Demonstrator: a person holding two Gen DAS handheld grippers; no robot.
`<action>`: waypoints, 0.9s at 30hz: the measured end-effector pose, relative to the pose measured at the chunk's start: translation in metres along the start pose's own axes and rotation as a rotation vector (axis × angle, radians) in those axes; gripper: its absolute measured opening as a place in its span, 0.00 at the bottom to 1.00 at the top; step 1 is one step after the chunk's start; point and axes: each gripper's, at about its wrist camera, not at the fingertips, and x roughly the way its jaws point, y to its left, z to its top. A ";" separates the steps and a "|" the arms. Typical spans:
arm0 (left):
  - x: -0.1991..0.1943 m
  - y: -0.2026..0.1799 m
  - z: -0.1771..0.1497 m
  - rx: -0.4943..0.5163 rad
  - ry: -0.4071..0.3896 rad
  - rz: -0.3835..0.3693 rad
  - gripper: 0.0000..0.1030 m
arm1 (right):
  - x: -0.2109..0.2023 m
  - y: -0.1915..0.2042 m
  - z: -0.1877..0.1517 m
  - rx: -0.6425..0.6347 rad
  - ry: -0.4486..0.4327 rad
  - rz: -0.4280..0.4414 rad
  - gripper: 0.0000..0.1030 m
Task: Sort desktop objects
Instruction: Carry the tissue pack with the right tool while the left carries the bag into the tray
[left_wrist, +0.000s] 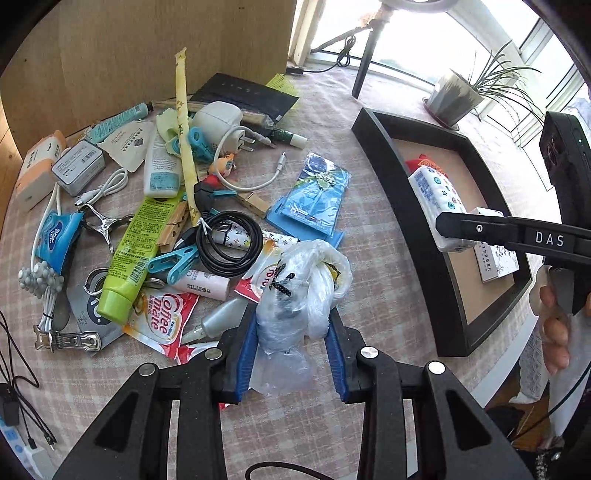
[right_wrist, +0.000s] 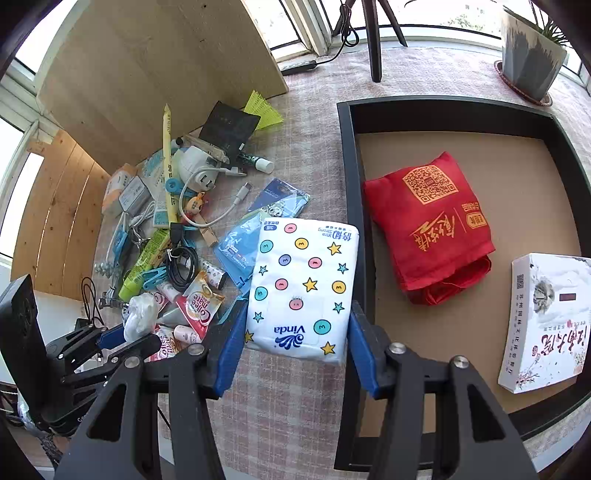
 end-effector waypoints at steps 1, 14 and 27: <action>-0.005 -0.011 -0.001 0.009 -0.003 -0.017 0.31 | -0.005 -0.008 0.002 0.006 -0.013 -0.008 0.50; 0.033 -0.179 0.028 0.171 0.033 -0.134 0.31 | -0.064 -0.137 0.025 0.133 -0.106 -0.094 0.50; 0.047 -0.240 0.042 0.227 0.037 -0.113 0.62 | -0.075 -0.178 0.053 0.169 -0.123 -0.084 0.58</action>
